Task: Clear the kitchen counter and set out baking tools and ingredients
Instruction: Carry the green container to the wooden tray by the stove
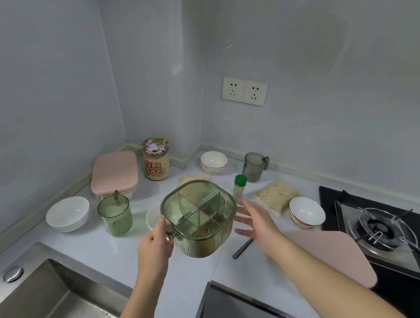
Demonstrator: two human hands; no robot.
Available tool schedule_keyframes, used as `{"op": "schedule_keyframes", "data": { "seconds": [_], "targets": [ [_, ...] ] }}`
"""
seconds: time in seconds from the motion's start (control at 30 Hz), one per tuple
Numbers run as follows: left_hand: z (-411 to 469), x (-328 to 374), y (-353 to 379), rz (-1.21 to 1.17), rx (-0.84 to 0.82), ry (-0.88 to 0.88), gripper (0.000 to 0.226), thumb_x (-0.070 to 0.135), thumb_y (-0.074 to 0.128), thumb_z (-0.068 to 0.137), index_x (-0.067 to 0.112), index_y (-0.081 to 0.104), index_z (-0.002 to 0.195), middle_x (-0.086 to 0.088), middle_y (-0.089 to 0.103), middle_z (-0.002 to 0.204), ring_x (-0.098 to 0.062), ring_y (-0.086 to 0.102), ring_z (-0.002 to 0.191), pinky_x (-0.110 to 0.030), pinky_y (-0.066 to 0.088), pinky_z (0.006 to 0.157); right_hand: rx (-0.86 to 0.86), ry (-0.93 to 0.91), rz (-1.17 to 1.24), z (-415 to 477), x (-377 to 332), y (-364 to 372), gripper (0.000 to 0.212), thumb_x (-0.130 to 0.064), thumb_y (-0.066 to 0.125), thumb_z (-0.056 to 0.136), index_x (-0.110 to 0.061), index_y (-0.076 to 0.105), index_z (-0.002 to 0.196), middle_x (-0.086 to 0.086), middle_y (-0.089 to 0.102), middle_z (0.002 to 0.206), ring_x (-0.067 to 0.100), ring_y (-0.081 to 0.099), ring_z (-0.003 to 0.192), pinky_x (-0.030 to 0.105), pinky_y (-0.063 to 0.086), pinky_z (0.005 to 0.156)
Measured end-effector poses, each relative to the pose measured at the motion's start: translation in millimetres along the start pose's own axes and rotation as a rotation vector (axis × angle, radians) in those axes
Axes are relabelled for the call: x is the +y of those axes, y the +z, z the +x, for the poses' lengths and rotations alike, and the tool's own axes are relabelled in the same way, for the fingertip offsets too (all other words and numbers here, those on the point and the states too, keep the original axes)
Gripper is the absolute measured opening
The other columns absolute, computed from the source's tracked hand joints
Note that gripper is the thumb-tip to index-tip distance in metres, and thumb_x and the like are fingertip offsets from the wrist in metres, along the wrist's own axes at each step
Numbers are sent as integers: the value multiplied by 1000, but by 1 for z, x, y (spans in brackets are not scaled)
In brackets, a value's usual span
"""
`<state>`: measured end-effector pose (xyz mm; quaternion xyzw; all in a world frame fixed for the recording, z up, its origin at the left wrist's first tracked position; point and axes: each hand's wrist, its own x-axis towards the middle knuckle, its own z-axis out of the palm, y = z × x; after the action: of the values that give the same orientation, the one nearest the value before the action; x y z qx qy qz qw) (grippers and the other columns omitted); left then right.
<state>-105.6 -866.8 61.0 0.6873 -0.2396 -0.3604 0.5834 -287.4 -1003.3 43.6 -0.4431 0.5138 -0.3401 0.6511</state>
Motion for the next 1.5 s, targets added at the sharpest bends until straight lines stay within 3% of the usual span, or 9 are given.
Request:
{"op": "schedule_keyframes", "data": {
  "seconds": [0.17, 0.33, 0.43, 0.63, 0.77, 1.03, 1.17, 1.33, 1.5],
  "targets": [
    [29, 23, 55, -37, 60, 5, 49, 40, 37, 98, 9, 40, 60, -3, 39, 53, -16, 33, 51, -31, 27, 54, 226, -85, -255, 92, -10, -47, 40, -17, 62, 90, -16, 49, 128, 7, 54, 127, 22, 54, 109, 42, 50, 93],
    [62, 35, 97, -93, 131, 15, 43, 37, 35, 98, 13, 37, 62, -9, 35, 59, -14, 31, 50, -30, 24, 54, 138, -58, -385, 162, -8, -63, 71, -24, 75, 81, -16, 37, 141, 1, 49, 132, 22, 49, 120, 41, 41, 103],
    [74, 38, 113, -42, 186, 19, 51, 39, 35, 98, 12, 36, 55, -6, 38, 53, -11, 30, 43, -31, 25, 53, 86, -52, -343, 189, -5, -60, 69, -19, 73, 83, -15, 38, 142, 0, 49, 133, 23, 50, 120, 47, 42, 104],
    [91, 47, 131, 45, 255, 26, 56, 41, 34, 98, 11, 35, 50, -4, 38, 49, -9, 30, 40, -31, 27, 53, 6, -68, -370, 229, 7, -52, 30, -8, 65, 65, -14, 55, 93, 6, 58, 77, 24, 54, 69, 33, 47, 60],
    [98, 43, 131, 33, 269, 43, 57, 40, 35, 99, 11, 35, 50, -4, 37, 47, -11, 30, 41, -30, 26, 53, 59, -122, -391, 228, 1, -51, 17, 1, 64, 82, -3, 55, 96, 4, 58, 71, 12, 52, 59, 12, 41, 49],
    [79, 42, 110, -40, 249, 96, 52, 34, 36, 101, 11, 33, 54, -3, 29, 49, -7, 25, 39, -16, 24, 41, 111, -241, -342, 185, -17, -57, 27, -9, 70, 85, -14, 60, 108, -2, 64, 100, 19, 59, 100, 32, 44, 87],
    [51, 36, 93, -66, 199, 106, 52, 38, 36, 101, 12, 33, 56, -9, 27, 57, -12, 25, 46, -26, 23, 50, 80, -350, -324, 127, -33, -57, 29, -10, 68, 87, -18, 57, 113, -7, 62, 103, 11, 56, 103, 21, 39, 87],
    [3, 22, 63, -80, 109, 91, 51, 38, 35, 101, 11, 39, 57, -11, 30, 64, -6, 29, 42, -7, 34, 45, 121, -506, -292, 32, -41, -51, 27, -12, 66, 89, -20, 56, 113, -10, 62, 104, 2, 56, 100, -1, 41, 69],
    [-44, 5, 35, -38, 52, 89, 50, 37, 36, 101, 5, 41, 63, -14, 31, 64, -6, 28, 39, -4, 33, 41, 173, -544, -178, -63, -9, -53, 24, -21, 62, 93, -29, 54, 114, -13, 64, 107, -2, 59, 100, 19, 45, 87]
  ]
}}
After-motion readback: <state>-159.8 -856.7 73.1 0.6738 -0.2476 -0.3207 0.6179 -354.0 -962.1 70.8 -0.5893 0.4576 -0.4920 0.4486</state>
